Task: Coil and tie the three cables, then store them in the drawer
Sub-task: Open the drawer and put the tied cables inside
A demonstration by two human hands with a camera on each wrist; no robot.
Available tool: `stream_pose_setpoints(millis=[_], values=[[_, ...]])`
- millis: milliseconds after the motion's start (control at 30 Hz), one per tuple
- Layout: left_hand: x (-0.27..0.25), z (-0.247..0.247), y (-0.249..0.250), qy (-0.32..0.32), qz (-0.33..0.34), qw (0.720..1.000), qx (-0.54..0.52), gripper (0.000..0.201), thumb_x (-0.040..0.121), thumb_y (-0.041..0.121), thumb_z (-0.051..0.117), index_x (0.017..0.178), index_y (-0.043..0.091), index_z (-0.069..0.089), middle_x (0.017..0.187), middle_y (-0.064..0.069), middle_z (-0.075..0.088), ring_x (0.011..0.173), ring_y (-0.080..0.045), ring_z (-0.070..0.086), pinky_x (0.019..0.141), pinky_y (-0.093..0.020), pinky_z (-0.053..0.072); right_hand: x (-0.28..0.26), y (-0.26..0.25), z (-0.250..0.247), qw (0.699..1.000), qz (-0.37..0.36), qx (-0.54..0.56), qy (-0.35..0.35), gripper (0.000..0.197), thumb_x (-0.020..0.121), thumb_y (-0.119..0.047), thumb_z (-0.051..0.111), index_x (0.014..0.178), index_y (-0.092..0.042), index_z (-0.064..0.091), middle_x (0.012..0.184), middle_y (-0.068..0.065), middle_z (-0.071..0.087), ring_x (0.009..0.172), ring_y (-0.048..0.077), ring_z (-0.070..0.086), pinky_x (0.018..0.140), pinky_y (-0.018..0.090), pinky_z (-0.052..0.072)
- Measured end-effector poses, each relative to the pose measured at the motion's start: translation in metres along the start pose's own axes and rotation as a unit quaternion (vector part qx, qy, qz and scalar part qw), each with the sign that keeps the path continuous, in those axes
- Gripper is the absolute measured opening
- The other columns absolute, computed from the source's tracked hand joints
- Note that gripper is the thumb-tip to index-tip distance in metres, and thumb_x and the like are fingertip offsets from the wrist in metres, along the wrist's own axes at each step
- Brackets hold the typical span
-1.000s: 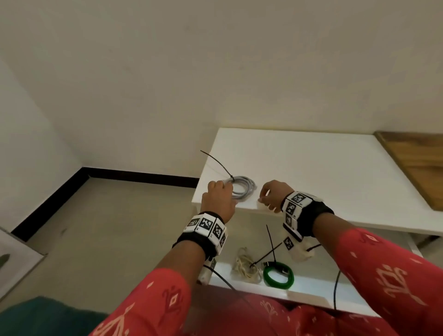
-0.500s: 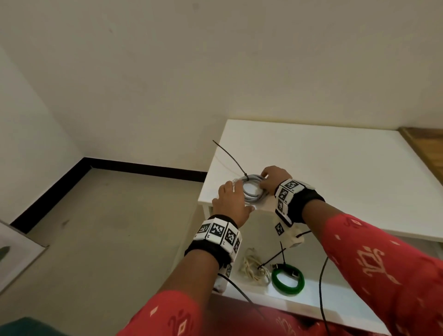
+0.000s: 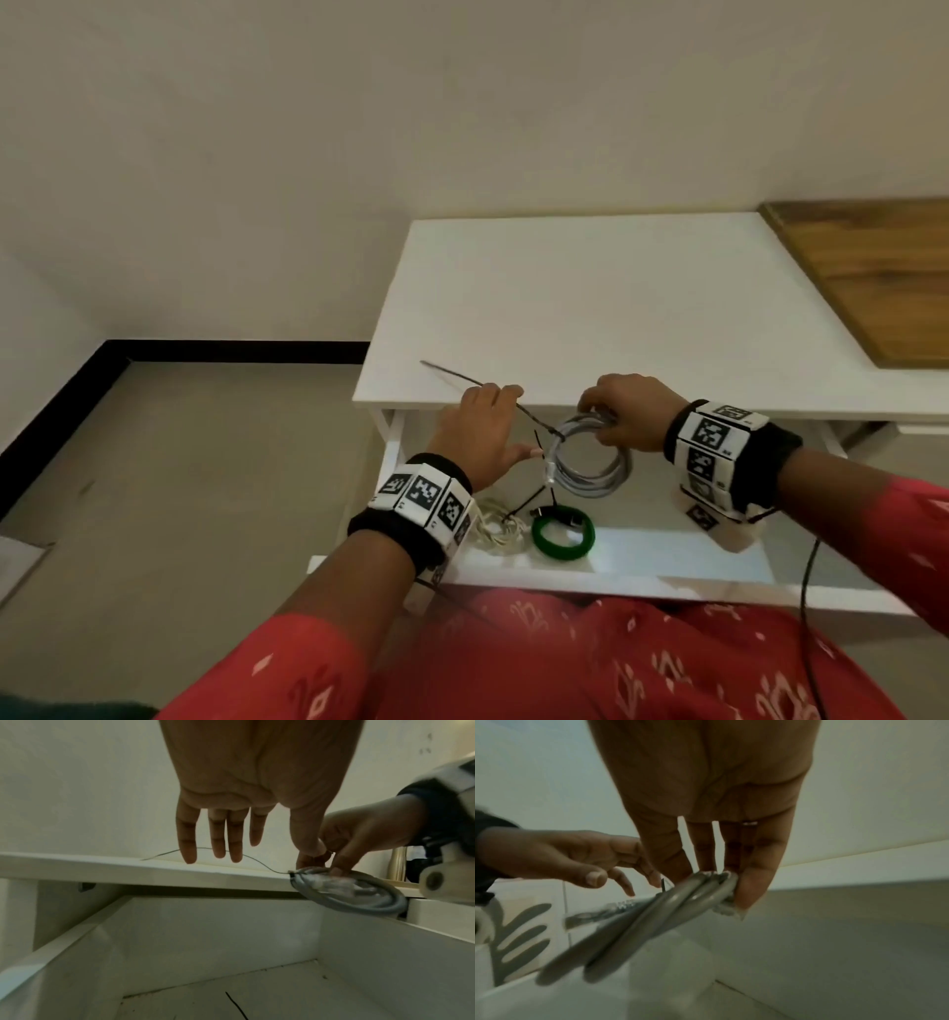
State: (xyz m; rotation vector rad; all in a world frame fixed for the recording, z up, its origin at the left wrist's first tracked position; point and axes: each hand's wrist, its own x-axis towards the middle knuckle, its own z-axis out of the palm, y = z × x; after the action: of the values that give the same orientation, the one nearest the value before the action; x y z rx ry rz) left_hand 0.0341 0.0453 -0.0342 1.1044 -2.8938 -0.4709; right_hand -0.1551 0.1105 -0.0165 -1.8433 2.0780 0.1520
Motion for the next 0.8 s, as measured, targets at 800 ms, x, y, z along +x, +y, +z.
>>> stream_pose_setpoints(millis=[800], values=[[0.055, 0.034, 0.03, 0.044, 0.188, 0.977, 0.087, 0.029, 0.072, 0.026, 0.073, 0.091, 0.006, 0.062, 0.083, -0.013, 0.063, 0.074, -0.033, 0.059, 0.055, -0.035, 0.045, 0.062, 0.133, 0.174, 0.967, 0.157, 0.005, -0.201, 0.02, 0.075, -0.018, 0.065, 0.091, -0.011, 0.055, 0.093, 0.008, 0.063, 0.084, 0.032, 0.062, 0.063, 0.028, 0.041]])
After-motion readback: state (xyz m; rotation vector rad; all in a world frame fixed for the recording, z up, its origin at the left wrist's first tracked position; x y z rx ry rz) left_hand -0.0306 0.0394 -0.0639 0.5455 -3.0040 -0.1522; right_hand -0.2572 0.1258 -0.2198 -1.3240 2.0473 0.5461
